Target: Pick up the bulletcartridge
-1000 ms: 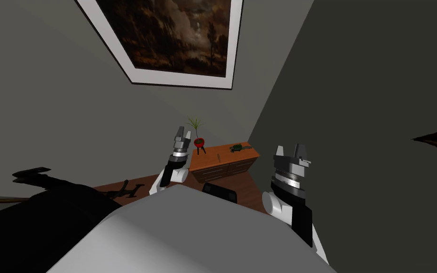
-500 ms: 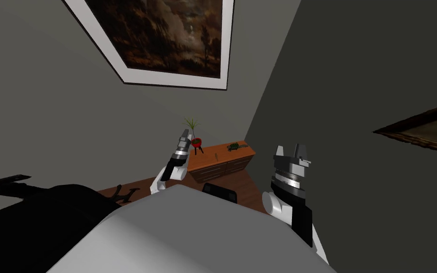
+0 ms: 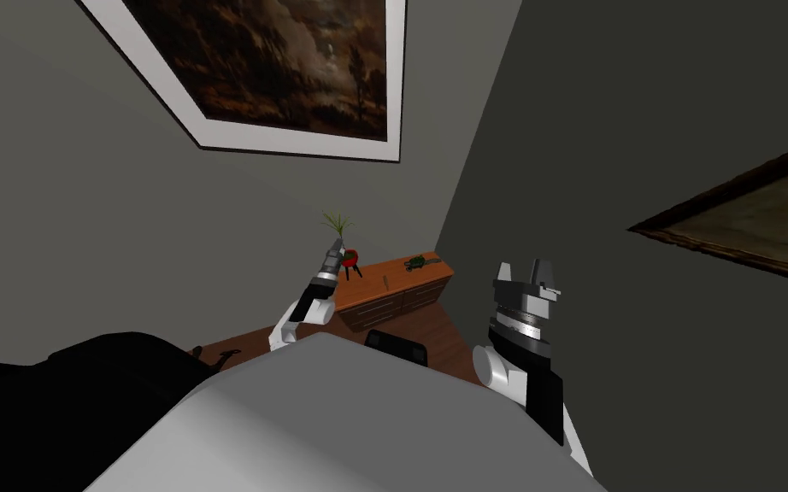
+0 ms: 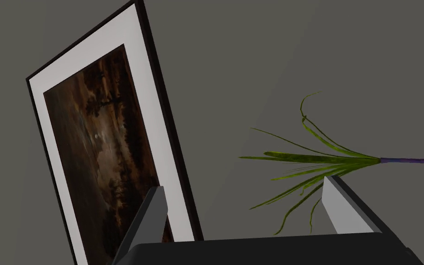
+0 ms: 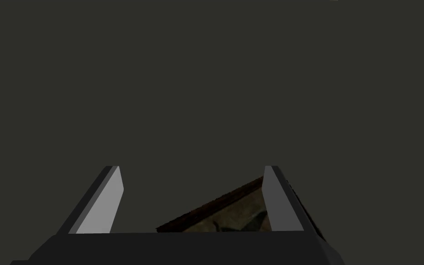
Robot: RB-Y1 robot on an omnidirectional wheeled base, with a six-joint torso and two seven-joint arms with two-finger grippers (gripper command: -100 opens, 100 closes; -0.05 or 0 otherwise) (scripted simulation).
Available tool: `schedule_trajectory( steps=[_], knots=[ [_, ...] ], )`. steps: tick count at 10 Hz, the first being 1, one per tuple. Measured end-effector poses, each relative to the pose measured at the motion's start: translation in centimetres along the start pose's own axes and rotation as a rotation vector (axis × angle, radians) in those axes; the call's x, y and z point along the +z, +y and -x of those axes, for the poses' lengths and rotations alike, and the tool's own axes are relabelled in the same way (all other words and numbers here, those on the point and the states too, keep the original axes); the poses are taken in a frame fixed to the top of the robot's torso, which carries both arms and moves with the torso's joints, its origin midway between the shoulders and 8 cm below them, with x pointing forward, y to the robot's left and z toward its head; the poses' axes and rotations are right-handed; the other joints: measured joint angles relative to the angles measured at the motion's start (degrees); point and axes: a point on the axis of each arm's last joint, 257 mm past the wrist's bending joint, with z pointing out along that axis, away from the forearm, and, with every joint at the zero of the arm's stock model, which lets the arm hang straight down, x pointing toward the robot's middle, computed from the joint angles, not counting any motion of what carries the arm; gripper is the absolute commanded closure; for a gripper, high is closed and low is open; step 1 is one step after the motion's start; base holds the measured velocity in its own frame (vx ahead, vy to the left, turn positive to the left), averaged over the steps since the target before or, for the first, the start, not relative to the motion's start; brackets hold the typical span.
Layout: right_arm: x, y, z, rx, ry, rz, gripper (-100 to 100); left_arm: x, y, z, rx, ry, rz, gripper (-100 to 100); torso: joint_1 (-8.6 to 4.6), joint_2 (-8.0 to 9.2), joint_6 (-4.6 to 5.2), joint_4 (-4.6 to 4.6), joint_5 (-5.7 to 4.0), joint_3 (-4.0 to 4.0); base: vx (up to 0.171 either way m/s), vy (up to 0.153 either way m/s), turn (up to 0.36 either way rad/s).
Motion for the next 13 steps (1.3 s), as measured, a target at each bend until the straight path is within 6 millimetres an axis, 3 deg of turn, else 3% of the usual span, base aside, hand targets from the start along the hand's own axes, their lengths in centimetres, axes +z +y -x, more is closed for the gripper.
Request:
schedule_trajectory(
  steps=[5, 8, 10, 13],
  knots=[
    [0.0, 0.0, 0.0, 0.0, 0.0, 0.0, 0, 0.2, 6.0, 0.3, 0.05, 0.018, 0.172, -100, 0.04, -0.03, -0.03, 0.0, 0.0, -0.01, 0.001, -0.014, -0.109],
    [0.0, 0.0, 0.0, 0.0, 0.0, 0.0, 0, -0.8, 11.1, 0.7, 0.08, 0.038, 0.31, -100, 0.03, -0.03, -0.04, -0.01, 0.0, -0.02, 0.004, -0.014, -0.095],
    [0.0, 0.0, 0.0, 0.0, 0.0, 0.0, 0, -1.3, 12.5, 0.6, 0.088, 0.05, 0.366, -100, 0.04, -0.04, 0.0, 0.0, 0.0, -0.02, 0.006, -0.009, -0.127],
    [0.0, 0.0, 0.0, 0.0, 0.0, 0.0, 0, -2.5, 16.3, 0.6, 0.104, 0.075, 0.473, -100, 0.05, -0.04, -0.04, -0.01, 0.0, -0.02, 0.009, -0.012, -0.13]
  ],
)
